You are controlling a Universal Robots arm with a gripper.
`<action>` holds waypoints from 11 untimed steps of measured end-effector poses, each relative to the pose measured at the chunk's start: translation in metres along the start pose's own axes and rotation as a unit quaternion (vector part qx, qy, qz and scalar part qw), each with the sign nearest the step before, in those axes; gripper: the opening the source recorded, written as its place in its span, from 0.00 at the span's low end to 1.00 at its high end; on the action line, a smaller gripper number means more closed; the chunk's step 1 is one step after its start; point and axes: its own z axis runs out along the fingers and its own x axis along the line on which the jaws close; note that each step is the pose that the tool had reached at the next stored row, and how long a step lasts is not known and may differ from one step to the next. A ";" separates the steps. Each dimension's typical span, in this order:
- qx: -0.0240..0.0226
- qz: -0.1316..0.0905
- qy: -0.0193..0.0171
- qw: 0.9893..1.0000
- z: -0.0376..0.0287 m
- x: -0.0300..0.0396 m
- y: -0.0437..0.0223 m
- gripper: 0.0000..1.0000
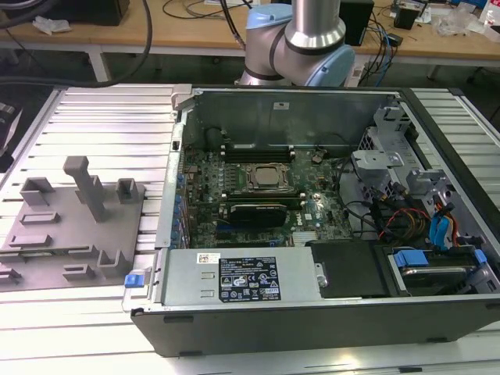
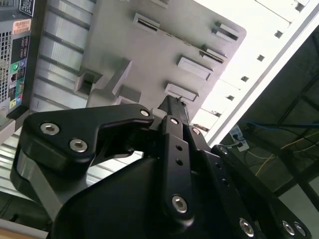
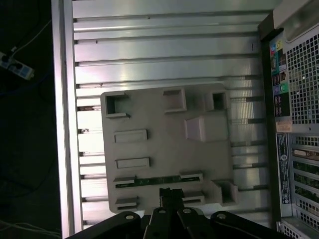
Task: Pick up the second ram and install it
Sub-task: 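Reach for the second ram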
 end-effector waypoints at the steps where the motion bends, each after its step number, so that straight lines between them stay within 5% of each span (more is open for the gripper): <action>1: 0.000 -0.001 0.000 1.000 0.0003 -0.0003 -0.0007 0.11; 11: 0.003 -0.003 0.000 1.000 0.0021 -0.0013 -0.0050 0.11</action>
